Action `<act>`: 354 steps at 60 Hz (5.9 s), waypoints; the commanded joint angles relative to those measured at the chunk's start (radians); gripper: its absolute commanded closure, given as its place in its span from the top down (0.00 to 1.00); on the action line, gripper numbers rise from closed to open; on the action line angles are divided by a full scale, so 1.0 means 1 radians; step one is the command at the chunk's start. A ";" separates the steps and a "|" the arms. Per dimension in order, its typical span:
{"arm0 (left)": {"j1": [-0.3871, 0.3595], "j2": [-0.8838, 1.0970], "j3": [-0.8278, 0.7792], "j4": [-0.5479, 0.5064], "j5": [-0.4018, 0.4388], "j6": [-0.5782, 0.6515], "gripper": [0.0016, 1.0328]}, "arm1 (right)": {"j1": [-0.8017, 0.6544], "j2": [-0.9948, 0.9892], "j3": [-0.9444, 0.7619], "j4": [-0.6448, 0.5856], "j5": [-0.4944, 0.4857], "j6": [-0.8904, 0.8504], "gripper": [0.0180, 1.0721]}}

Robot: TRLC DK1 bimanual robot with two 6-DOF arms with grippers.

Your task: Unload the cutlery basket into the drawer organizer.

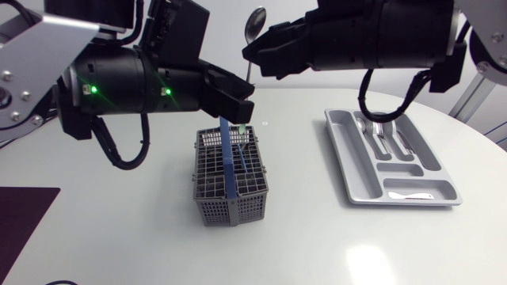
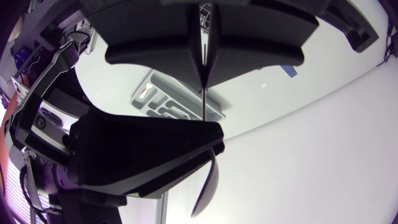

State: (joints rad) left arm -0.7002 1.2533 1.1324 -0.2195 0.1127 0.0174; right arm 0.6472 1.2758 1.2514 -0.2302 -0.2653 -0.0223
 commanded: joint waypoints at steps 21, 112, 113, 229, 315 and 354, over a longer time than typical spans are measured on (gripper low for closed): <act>0.015 0.014 0.030 -0.001 0.019 -0.042 0.03 | 0.006 0.033 0.031 -0.015 -0.038 0.041 0.05; 0.383 -0.296 -0.286 -0.096 0.035 0.219 0.95 | -1.023 0.194 -0.328 -0.455 -0.285 -1.690 0.05; 0.383 -0.298 -0.287 -0.096 0.035 0.219 0.95 | -1.035 0.201 -0.330 -0.452 -0.282 -1.708 0.05; 0.553 -0.043 -0.510 0.232 0.005 0.308 0.95 | -0.300 -0.004 -0.466 -0.127 -0.032 -0.737 0.87; 0.444 0.563 0.135 0.134 -0.074 0.332 0.95 | -0.040 0.105 -0.392 -0.043 0.041 -0.413 0.87; 0.432 -0.180 -0.273 -0.029 0.005 0.472 0.95 | -0.069 0.195 -0.316 0.152 -0.104 -0.515 0.62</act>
State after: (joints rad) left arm -0.2523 1.1343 0.8989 -0.2321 0.1062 0.4587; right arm 0.5671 1.4364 0.9100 -0.1078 -0.3553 -0.5102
